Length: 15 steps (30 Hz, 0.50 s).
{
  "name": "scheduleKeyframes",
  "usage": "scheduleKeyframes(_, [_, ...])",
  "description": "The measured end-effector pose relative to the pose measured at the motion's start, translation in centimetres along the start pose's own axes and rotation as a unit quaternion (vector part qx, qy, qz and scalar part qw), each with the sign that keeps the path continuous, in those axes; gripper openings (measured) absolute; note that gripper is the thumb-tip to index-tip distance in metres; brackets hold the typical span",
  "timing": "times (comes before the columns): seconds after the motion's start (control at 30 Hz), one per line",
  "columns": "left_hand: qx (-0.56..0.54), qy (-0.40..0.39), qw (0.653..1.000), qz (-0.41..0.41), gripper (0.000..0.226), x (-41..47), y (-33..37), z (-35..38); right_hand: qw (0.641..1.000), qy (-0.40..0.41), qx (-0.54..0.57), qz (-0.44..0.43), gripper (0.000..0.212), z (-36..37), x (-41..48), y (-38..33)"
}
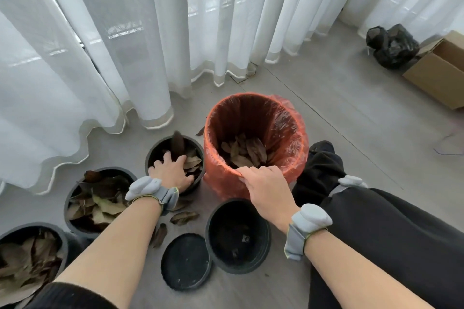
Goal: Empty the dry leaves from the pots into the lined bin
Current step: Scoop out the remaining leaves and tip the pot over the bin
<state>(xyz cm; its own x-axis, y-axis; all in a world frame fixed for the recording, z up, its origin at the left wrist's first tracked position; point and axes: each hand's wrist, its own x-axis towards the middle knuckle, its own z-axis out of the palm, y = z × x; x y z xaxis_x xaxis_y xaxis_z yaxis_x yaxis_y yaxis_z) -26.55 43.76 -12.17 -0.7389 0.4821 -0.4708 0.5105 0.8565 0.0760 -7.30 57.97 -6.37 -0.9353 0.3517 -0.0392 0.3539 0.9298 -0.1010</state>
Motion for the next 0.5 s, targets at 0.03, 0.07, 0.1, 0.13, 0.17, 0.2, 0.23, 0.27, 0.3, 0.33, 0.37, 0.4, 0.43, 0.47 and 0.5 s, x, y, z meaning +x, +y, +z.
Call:
scheduleKeyframes(0.03, [-0.025, -0.015, 1.000, -0.008, 0.065, 0.1, 0.0, 0.1, 1.000, -0.001, 0.003, -0.001, 0.031, -0.1, 0.0, -0.1])
scheduleKeyframes(0.07, [-0.047, -0.024, 0.999, -0.009, 0.064, 0.3, 0.0, 0.1, 1.000, -0.001, 0.007, -0.002, 0.030, -0.1, 0.1, -0.1])
scheduleKeyframes(0.1, [-0.065, -0.022, 0.998, -0.008, 0.060, 0.4, -0.1, 0.1, 1.000, 0.000, 0.010, -0.003, 0.030, -0.1, 0.1, 0.0])
scheduleKeyframes(0.13, [-0.082, -0.010, 0.997, -0.007, 0.054, 0.6, -0.3, 0.1, 1.000, -0.001, 0.010, -0.004, 0.030, -0.2, 0.1, 0.0])
scheduleKeyframes(0.17, [-0.097, 0.004, 0.995, -0.007, 0.048, 0.8, -0.5, 0.1, 1.000, -0.002, 0.008, -0.005, 0.030, -0.2, 0.2, 0.1])
scheduleKeyframes(0.2, [-0.110, 0.017, 0.994, -0.008, 0.043, 1.0, -0.7, 0.1, 1.000, -0.003, 0.005, -0.006, 0.030, -0.2, 0.3, 0.2])
scheduleKeyframes(0.23, [-0.119, 0.025, 0.993, -0.006, 0.040, 1.1, -0.8, 0.1, 1.000, -0.003, 0.003, -0.005, 0.030, -0.2, 0.2, 0.3])
scheduleKeyframes(0.27, [-0.127, 0.035, 0.991, -0.005, 0.037, 1.1, -1.0, -0.1, 1.000, -0.002, 0.001, -0.006, 0.030, -0.2, 0.4, 0.4])
scheduleKeyframes(0.3, [-0.127, 0.044, 0.991, -0.003, 0.035, 1.0, -1.0, -0.4, 1.000, -0.001, 0.000, -0.003, 0.029, -0.1, 0.4, 0.5])
scheduleKeyframes(0.33, [-0.121, 0.056, 0.991, -0.001, 0.034, 0.9, -1.0, -0.6, 1.000, -0.003, -0.003, -0.001, 0.029, -0.1, 0.4, 0.6])
scheduleKeyframes(0.37, [-0.113, 0.069, 0.991, 0.001, 0.032, 0.6, -0.9, -0.9, 1.000, -0.008, -0.007, 0.002, 0.028, -0.1, 0.3, 0.7])
scheduleKeyframes(0.4, [-0.105, 0.083, 0.991, 0.003, 0.031, 0.2, -0.9, -1.2, 1.000, -0.012, -0.011, 0.004, 0.028, -0.1, 0.2, 0.7])
scheduleKeyframes(0.43, [-0.101, 0.096, 0.990, 0.005, 0.030, -0.3, -1.3, -1.7, 1.000, -0.015, -0.012, 0.001, 0.028, -0.1, 0.2, 0.4])
scheduleKeyframes(0.47, [-0.096, 0.105, 0.990, 0.015, 0.030, -0.4, -1.0, -1.9, 1.000, -0.023, -0.015, 0.005, 0.030, -0.1, 0.1, 0.7])
scheduleKeyframes(0.5, [-0.091, 0.116, 0.989, 0.016, 0.030, -0.9, -1.2, -2.2, 0.999, -0.029, -0.016, 0.005, 0.031, -0.2, 0.1, 0.6])
